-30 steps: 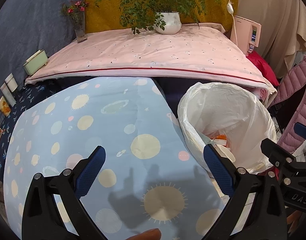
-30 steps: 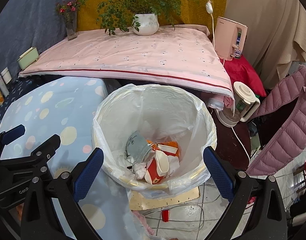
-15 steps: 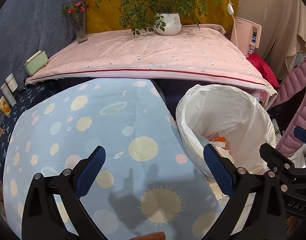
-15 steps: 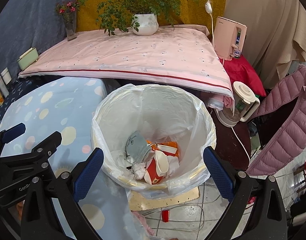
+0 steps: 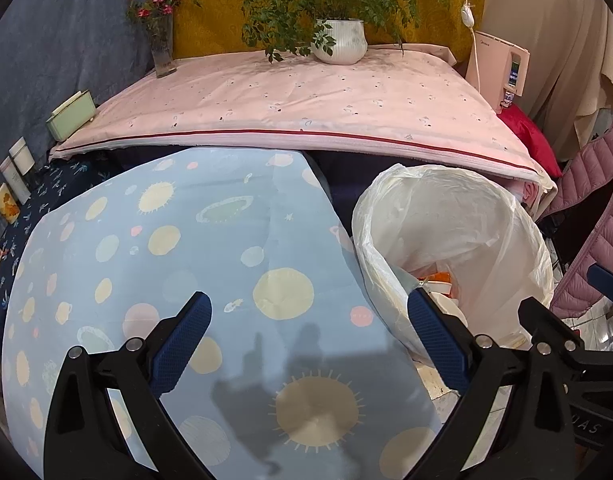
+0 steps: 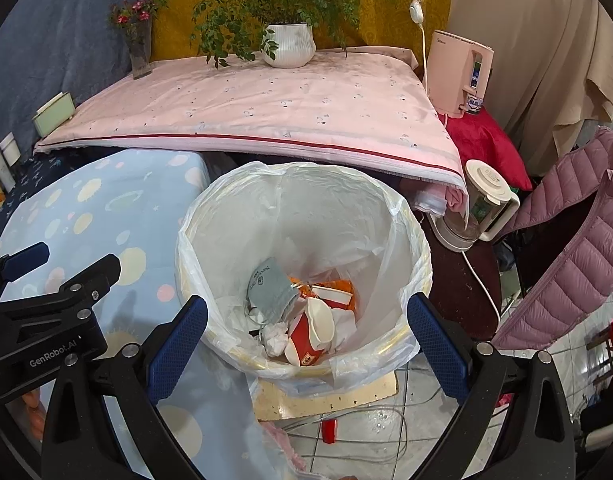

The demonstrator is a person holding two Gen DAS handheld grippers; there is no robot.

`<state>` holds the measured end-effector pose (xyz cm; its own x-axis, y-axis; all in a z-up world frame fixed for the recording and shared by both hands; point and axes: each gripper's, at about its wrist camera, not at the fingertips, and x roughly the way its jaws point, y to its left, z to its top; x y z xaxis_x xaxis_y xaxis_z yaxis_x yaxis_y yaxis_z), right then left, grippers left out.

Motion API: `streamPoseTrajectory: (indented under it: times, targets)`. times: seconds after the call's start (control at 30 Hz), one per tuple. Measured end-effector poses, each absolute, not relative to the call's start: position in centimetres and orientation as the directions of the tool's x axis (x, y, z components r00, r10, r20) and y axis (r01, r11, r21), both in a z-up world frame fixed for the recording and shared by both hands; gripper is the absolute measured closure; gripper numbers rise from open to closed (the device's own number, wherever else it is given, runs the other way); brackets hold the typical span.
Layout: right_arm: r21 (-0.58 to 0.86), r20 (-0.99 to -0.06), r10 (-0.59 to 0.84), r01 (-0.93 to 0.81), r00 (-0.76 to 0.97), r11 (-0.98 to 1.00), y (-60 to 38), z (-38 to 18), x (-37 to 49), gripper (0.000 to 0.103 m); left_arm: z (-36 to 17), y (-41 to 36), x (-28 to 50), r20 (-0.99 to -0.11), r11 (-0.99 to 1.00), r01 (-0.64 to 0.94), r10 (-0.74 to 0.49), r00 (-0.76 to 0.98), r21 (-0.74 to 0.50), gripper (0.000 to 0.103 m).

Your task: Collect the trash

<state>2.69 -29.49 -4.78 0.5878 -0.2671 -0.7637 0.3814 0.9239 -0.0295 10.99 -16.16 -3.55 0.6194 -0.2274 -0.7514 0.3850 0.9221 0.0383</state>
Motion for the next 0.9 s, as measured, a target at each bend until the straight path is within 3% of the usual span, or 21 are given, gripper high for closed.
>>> streamPoseTrajectory:
  times: [0.9]
  targets:
    - [-0.024, -0.766, -0.267, 0.389, 0.584, 0.921, -29.4, -5.13, 2.18, 0.007, -3.9, -16.23, 10.2, -0.761, 0.912, 0.409, -0.245, 0.601, 0.029, 0.009]
